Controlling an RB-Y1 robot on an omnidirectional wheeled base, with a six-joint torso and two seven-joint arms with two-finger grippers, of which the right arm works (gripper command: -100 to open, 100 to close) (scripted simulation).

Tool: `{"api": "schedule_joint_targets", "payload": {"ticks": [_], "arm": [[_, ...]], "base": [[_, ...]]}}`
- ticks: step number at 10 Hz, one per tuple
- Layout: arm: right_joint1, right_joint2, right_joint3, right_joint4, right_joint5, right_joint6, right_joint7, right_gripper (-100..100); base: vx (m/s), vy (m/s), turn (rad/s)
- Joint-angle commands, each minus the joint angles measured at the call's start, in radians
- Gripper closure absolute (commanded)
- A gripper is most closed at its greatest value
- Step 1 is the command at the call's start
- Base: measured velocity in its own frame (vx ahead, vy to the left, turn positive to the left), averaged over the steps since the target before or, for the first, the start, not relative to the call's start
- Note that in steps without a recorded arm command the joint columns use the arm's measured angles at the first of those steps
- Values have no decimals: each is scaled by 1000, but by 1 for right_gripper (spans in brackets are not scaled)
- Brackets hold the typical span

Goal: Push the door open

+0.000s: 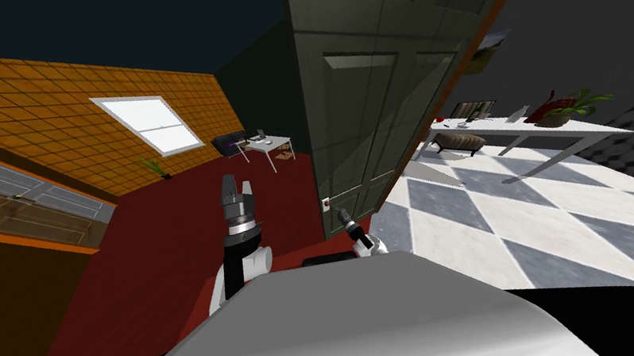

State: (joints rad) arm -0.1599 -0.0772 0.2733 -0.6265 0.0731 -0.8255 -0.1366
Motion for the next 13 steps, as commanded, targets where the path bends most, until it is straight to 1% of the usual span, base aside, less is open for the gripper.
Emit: {"api": "schedule_joint_targets", "payload": {"ticks": [1,4,5,7,9,13], "arm": [[-1,2,-1,-5,-2,7,-3,-100],[-4,15,-4,-15,-8,22,-10,-100],[-3,11,-3,-15,-7,20,-9,-100],[-1,8,-9,-12,-9,13,-3,-100],[1,8,-13,-8,-10,6,3,-100],[4,20,-23,-2,-14,-8,14,-100]], "base": [[-225,32,-48],[-250,-4,-65],[-101,0,-8],[137,77,27],[235,63,28],[219,84,27]]}}
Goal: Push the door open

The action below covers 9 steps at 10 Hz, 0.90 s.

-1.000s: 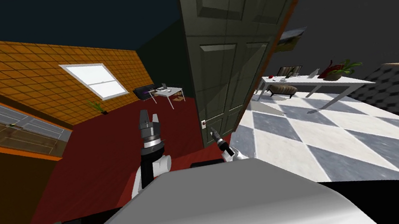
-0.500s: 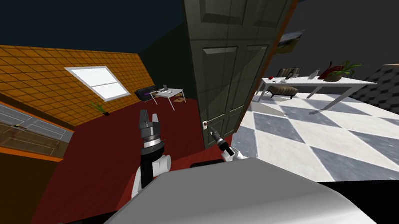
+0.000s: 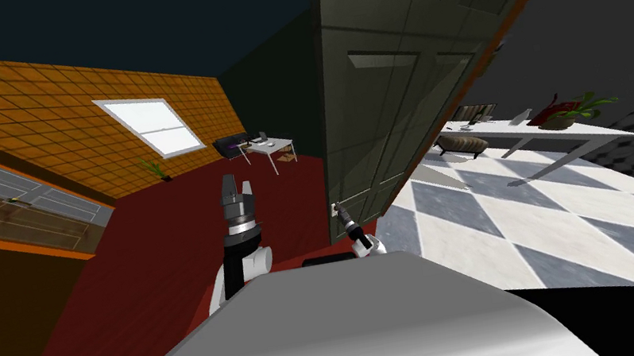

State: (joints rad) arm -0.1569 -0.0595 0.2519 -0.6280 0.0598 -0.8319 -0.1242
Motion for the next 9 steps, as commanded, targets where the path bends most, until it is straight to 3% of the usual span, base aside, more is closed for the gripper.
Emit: {"api": "schedule_joint_targets", "payload": {"ticks": [1,2,7,9], "arm": [[0,0,0,0,0,0,0,-100],[0,0,0,0,0,0,0,100],[0,0,0,0,0,0,0,100],[-2,-3,-19,4,-9,6,9,100]], "base": [[76,26,-9],[-16,-2,7],[-13,-5,1],[104,96,-51]]}}
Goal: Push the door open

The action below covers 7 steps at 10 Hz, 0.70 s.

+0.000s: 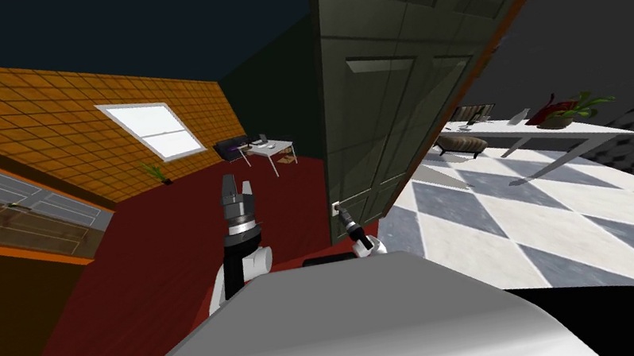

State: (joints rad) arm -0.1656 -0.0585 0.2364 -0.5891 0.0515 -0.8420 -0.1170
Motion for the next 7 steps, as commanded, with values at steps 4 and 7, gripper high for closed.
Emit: {"api": "schedule_joint_targets", "payload": {"ticks": [4,7], "arm": [[3,-6,-31,-31,-15,22,14,100],[-1,-5,-56,-28,-28,27,25,100]], "base": [[127,78,-25],[42,45,-17]]}}
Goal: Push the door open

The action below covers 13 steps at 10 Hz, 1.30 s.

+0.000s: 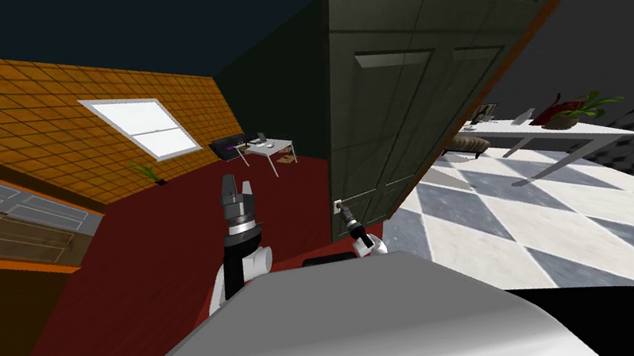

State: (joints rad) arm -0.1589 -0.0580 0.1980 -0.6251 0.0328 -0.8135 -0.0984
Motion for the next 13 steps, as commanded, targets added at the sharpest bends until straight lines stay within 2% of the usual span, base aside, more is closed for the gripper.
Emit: {"api": "schedule_joint_targets", "payload": {"ticks": [1,6,7,8,9,13], "arm": [[-10,-4,-26,9,-13,0,10,100],[-19,7,-83,16,-41,12,35,100],[-20,9,-91,17,-45,13,38,100],[-10,11,-82,11,-41,18,36,100],[-12,2,-99,8,-49,19,44,100],[-13,-9,-143,13,-71,18,62,100]], "base": [[129,140,-87],[141,117,-55],[186,101,-55],[87,42,-21],[122,59,-32],[198,121,-64]]}}
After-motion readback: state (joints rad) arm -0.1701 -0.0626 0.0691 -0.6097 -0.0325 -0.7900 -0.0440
